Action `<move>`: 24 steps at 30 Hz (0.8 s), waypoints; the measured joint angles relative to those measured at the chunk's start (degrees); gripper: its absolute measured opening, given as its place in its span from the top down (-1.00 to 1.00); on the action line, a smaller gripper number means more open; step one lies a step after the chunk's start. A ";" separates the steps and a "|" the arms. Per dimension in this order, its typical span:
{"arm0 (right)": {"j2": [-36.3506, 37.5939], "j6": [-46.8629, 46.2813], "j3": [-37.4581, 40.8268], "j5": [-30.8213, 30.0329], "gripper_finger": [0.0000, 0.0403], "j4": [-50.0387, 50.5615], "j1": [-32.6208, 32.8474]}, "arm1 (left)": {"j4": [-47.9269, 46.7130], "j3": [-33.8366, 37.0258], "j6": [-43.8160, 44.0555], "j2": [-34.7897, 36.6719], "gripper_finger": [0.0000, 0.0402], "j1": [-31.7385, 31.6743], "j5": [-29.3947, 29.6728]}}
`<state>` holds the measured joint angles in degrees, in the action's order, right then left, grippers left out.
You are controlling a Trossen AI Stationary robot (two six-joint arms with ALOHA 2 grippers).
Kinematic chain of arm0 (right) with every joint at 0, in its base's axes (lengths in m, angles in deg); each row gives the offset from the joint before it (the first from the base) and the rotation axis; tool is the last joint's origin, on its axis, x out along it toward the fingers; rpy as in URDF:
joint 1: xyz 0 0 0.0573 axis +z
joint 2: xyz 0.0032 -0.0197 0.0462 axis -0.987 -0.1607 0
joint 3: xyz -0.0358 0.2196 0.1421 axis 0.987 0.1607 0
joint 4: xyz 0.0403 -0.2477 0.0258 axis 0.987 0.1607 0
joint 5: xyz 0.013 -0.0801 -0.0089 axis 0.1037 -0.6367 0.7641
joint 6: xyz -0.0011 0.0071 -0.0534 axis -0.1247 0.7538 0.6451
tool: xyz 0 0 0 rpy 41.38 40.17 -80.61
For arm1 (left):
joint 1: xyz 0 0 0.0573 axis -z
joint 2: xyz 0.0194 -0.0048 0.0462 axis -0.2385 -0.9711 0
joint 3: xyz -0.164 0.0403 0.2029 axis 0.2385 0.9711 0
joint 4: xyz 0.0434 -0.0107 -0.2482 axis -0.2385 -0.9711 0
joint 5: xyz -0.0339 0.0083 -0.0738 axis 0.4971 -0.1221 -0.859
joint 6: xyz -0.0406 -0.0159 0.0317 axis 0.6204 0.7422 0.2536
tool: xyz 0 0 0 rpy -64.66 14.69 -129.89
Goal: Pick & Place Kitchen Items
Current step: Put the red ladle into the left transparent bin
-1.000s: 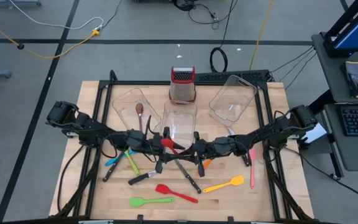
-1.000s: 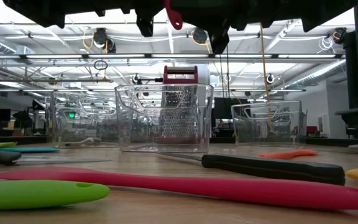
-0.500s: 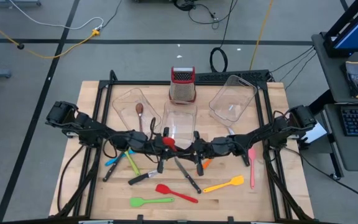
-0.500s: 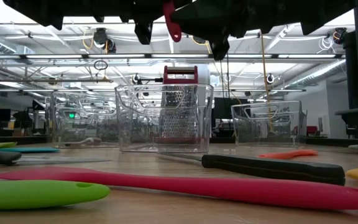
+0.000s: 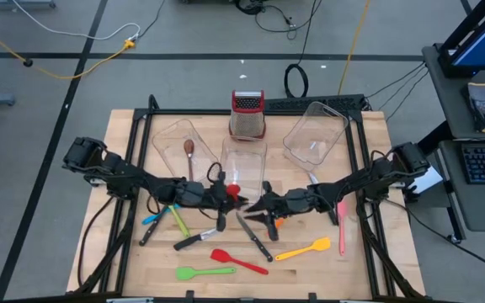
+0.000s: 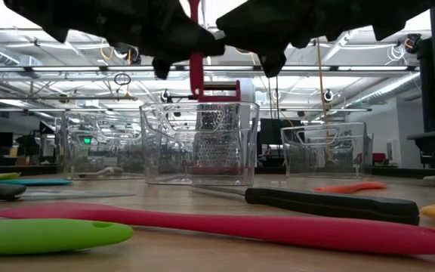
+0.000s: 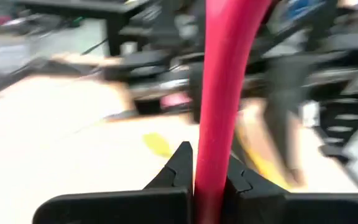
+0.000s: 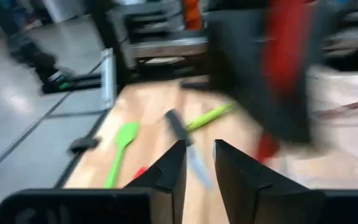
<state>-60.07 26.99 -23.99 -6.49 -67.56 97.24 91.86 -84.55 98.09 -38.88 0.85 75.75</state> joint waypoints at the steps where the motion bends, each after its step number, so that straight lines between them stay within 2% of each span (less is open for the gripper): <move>1: 0.00 0.00 0.00 -0.01 0.57 0.16 0.06 | -1.62 -0.01 1.31 0.72 0.92 -0.01 2.01; 5: 0.28 1.38 0.00 -0.91 0.49 1.45 0.50 | -9.19 -0.18 7.31 3.22 0.92 0.05 8.30; 8: 0.48 1.68 -0.02 -0.79 0.46 2.30 1.02 | -10.82 -0.22 9.16 5.40 0.92 0.05 11.64; 15: 0.68 1.96 -0.02 -0.77 0.47 5.60 2.72 | -19.30 -0.11 16.66 14.00 0.92 -1.85 19.75; 19: 0.68 1.97 -0.02 -0.80 0.48 7.43 3.91 | -26.15 -0.11 23.55 19.10 0.92 -5.47 20.83; 24: 0.66 1.95 -0.02 -0.81 0.47 9.36 5.43 | -36.05 -0.22 32.08 24.55 0.92 -11.96 19.29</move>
<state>-59.42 28.93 -24.01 -7.31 -58.20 102.67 55.82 -84.77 130.17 -14.33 -11.11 95.04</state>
